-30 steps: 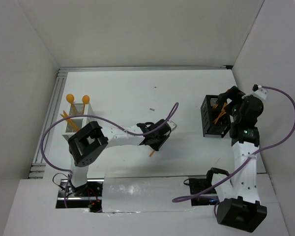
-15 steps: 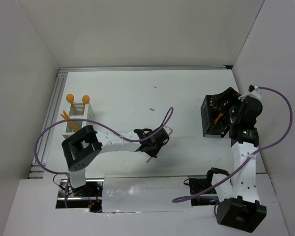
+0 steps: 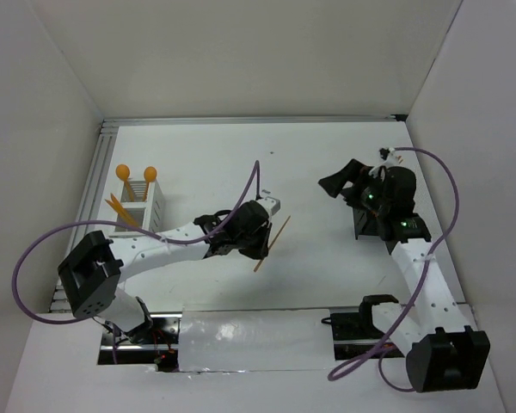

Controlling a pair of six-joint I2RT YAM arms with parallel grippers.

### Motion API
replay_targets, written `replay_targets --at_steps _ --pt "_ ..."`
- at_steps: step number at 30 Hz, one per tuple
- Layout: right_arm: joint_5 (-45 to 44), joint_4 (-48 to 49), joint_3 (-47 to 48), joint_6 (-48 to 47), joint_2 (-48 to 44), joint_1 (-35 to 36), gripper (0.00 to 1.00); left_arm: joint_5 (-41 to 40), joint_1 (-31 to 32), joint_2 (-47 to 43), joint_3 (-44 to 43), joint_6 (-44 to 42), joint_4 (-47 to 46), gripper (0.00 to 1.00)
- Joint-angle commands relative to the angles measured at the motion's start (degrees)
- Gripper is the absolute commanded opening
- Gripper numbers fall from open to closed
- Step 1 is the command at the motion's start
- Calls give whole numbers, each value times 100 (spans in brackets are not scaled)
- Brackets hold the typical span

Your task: Sort the eating utensils into containers

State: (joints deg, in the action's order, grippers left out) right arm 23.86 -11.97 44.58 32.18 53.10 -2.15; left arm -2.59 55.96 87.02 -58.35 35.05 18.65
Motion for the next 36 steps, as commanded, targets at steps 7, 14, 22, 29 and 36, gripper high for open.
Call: replay_targets --at_steps 7,14,22,29,36 --pt "-662 792 -292 578 429 1655 100 206 -147 51 -712 -305 -678 0" --pt "-1269 730 -292 649 701 2377 100 328 -340 43 -1082 -551 -924 0" --pt "-1691 1205 -371 825 1114 3001 43 646 -349 306 -1390 -648 -1127 0" --pt "-2604 625 165 588 1220 3063 0 654 -341 78 -1083 -710 -1329 28" --pt "-3280 371 788 -157 1115 2116 0 532 -349 -387 -688 -543 -978 90"
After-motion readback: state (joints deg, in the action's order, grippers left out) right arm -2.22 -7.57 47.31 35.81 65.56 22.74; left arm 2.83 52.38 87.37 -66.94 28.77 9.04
